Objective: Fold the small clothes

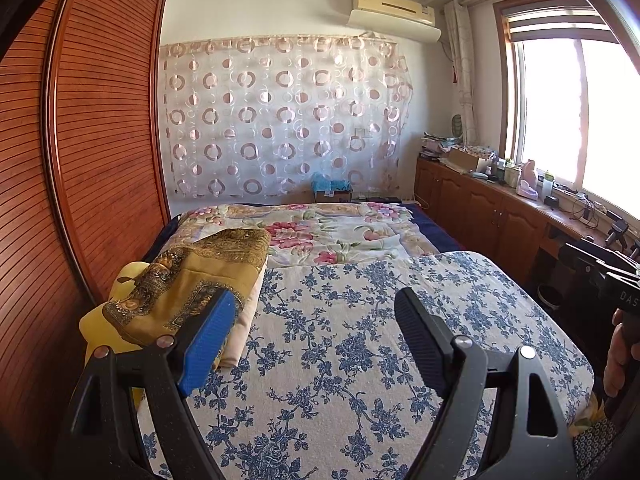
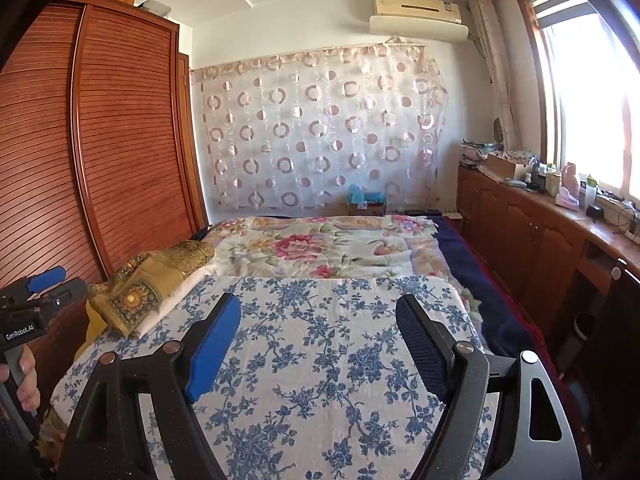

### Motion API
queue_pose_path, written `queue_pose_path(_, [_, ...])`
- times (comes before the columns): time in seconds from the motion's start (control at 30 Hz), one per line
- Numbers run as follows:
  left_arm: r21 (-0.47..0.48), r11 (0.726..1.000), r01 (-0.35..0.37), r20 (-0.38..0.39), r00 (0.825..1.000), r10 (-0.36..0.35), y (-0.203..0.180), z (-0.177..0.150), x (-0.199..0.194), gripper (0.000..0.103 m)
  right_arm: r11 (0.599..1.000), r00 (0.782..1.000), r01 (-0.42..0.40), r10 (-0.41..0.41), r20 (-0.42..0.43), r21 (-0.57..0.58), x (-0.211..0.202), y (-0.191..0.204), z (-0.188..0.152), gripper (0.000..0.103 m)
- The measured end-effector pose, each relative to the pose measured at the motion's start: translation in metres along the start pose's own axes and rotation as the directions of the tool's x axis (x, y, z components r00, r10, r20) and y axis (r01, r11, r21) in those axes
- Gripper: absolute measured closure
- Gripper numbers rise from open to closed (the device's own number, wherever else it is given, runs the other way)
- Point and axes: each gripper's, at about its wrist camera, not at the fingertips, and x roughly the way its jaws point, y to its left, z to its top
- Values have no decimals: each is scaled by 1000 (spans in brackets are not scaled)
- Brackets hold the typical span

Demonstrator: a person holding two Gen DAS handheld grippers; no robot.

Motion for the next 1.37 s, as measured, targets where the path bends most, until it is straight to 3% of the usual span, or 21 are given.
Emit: queue_pose_path(1.37, [6,1000,-1,6,1000,1,1,-4,2,20,1000,1000,-15,15,9,-9,6,-12,0,22])
